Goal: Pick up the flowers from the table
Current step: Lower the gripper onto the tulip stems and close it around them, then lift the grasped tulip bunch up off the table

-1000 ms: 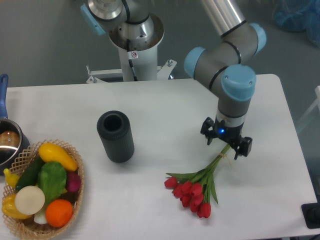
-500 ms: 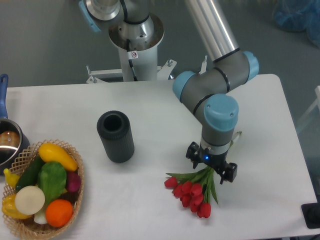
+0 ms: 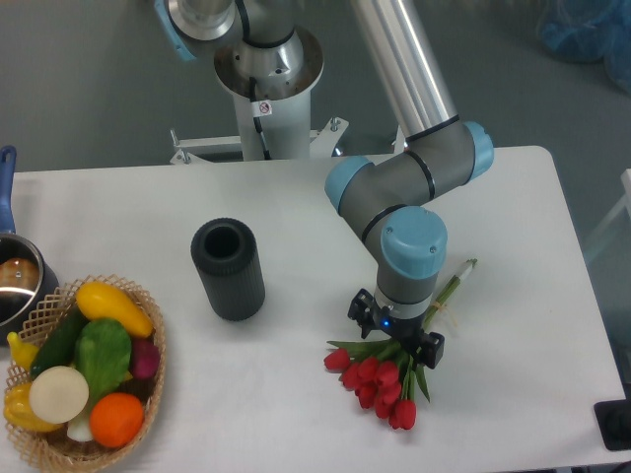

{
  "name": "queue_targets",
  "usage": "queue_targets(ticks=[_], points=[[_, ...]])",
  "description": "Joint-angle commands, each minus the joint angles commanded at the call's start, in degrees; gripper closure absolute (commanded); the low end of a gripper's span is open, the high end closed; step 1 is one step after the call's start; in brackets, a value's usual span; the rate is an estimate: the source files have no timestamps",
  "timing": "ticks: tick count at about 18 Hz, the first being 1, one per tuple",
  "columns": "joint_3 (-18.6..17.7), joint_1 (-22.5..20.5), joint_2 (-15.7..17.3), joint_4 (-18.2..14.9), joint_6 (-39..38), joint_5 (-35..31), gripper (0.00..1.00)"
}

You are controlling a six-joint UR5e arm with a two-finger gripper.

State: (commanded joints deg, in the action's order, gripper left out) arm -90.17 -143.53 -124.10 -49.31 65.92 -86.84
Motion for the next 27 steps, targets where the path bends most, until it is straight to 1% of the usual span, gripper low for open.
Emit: queue_targets(ticks=[1,5,6,7,8,11,12,13,17,19,20,21,23,27], points=[[0.09,0.00,-0.09,-0.09,0.00,0.00,0.13],[0.00,-0.09,0.00,-0.18,0.09,0.00,0.50],[-0.09,-0.09,0.00,-0.18,0.00,-0.09,0.55],[-0.09,-0.17,0.17,-0.18,0.09,-0.35,0.62],[0.00,-0.26,0.35,-0.09,0.09,-0.70,0.64],[0.00,-0.53,0.61,-0.09,0.00,-0.88,0.68],[0.00,-0.61,1.13,-0.17,-0.09,-0.97,0.75],[0.00,-0.79,1.75,-0.26,-0.09,-0.97,0.79],[0.26,-3.07,4.30,-0.61,-0.53,-1.14,0.79],[0.44,-4.12,4.83,-1.14,-0.18,-0.88,0.79],[0.70,-4.48,5.70,-1.23,-0.18,-0.88,0.82],[0.79,-4.48,5.97,-1.49,-0.18,-0.88,0.95],[2.10,-5.44,6.67,-3.68,-0.18,-0.88,0.96],[7.28,-6.15,6.94,-11.23,-0.09,-0.79,0.94]])
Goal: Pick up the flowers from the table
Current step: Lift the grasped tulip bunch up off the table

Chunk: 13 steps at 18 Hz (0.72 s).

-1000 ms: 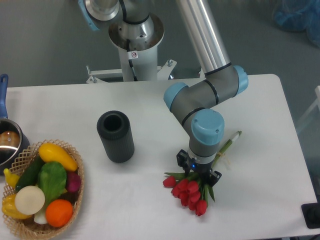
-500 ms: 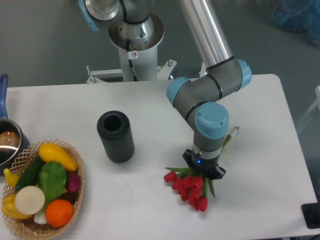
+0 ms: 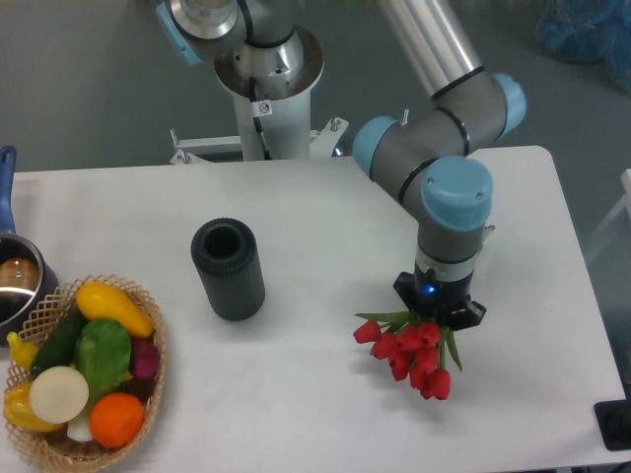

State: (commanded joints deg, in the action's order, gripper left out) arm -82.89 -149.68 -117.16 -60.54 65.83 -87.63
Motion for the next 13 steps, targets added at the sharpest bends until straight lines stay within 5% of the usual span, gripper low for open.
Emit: queue_targets(ticks=[5,13], points=[[6.94,-0.18,-0.96,-8.71,0.17,-0.26,0.93],[9.68,0.00,-1.14,-12.85,6.33,-1.93,0.92]])
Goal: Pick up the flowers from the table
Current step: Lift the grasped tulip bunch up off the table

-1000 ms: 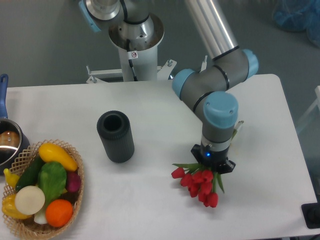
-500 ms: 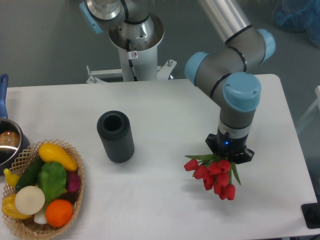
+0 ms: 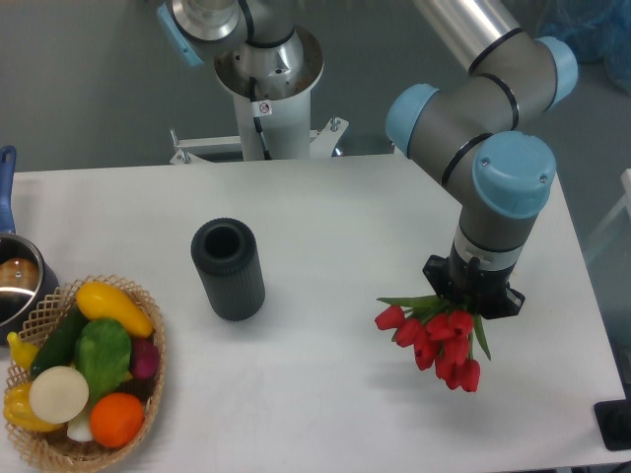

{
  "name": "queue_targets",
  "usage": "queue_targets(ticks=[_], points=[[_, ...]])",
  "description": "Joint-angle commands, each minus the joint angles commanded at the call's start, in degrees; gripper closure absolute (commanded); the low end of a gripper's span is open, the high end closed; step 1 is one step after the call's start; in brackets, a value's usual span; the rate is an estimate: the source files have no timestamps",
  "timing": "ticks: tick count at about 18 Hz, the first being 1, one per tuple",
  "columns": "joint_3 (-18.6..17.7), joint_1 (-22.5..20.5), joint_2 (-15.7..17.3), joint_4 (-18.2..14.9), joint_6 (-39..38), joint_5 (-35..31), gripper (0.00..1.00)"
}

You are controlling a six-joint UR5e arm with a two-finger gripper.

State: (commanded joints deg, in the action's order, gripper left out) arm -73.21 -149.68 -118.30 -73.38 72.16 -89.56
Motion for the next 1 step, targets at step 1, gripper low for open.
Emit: queue_targets(ticks=[1], points=[[0.00,0.00,0.09,-0.35,0.09,-0.17,0.92]])
